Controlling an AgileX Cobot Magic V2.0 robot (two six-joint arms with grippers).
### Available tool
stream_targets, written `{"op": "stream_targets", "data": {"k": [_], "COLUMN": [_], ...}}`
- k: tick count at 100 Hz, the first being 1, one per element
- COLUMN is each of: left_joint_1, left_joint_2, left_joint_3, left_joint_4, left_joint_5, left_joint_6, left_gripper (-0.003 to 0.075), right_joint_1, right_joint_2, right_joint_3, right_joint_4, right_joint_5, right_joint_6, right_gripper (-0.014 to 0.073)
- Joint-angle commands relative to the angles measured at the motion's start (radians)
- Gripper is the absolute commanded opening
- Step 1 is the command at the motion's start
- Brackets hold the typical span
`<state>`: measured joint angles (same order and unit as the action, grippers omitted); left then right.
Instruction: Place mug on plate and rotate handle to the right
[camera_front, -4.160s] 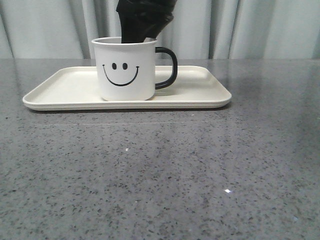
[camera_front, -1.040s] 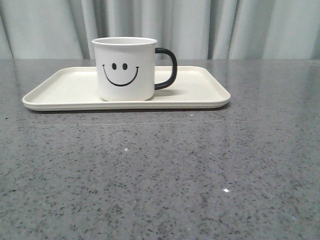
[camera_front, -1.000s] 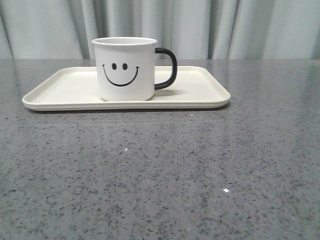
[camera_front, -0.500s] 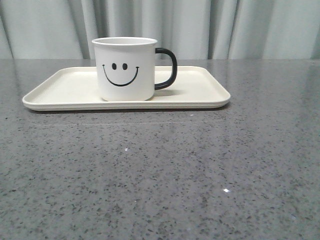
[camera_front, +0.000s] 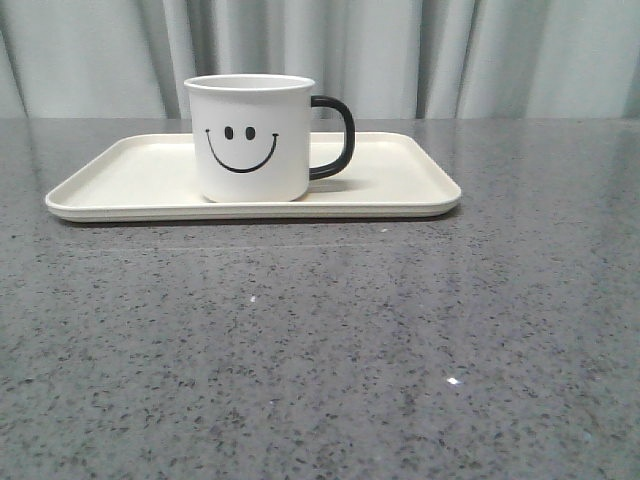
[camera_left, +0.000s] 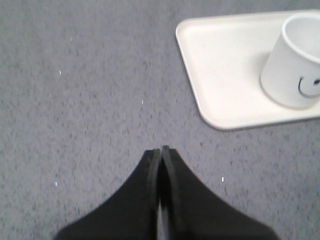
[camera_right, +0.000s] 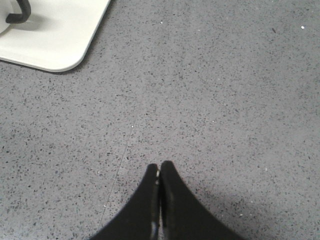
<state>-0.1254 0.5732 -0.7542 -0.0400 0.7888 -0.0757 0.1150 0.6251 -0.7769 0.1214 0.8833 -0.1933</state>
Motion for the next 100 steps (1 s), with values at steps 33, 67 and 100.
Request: {"op": "stream_targets", "data": {"k": [33, 67, 100], "left_joint_1": [0.054, 0.1, 0.1], "left_joint_2": [-0.344, -0.576, -0.608], "left_joint_3": [0.316, 0.579, 0.698], "left_joint_4": [0.025, 0.025, 0.04], "left_joint_5": [-0.482, -0.594, -0.691], "left_joint_6": [-0.007, -0.007, -0.007], "left_gripper": [-0.002, -0.002, -0.002], "right_joint_1": [-0.007, -0.007, -0.007], "right_joint_2": [-0.003, -0.003, -0.003], "right_joint_3": [-0.025, -0.025, -0.025], "right_joint_4": [-0.003, -0.003, -0.003], "right_joint_5": [-0.062, -0.062, -0.062], "right_joint_6": [0.0, 0.0, 0.0], "right_gripper": [-0.0067, -0.0067, -0.0067]}}
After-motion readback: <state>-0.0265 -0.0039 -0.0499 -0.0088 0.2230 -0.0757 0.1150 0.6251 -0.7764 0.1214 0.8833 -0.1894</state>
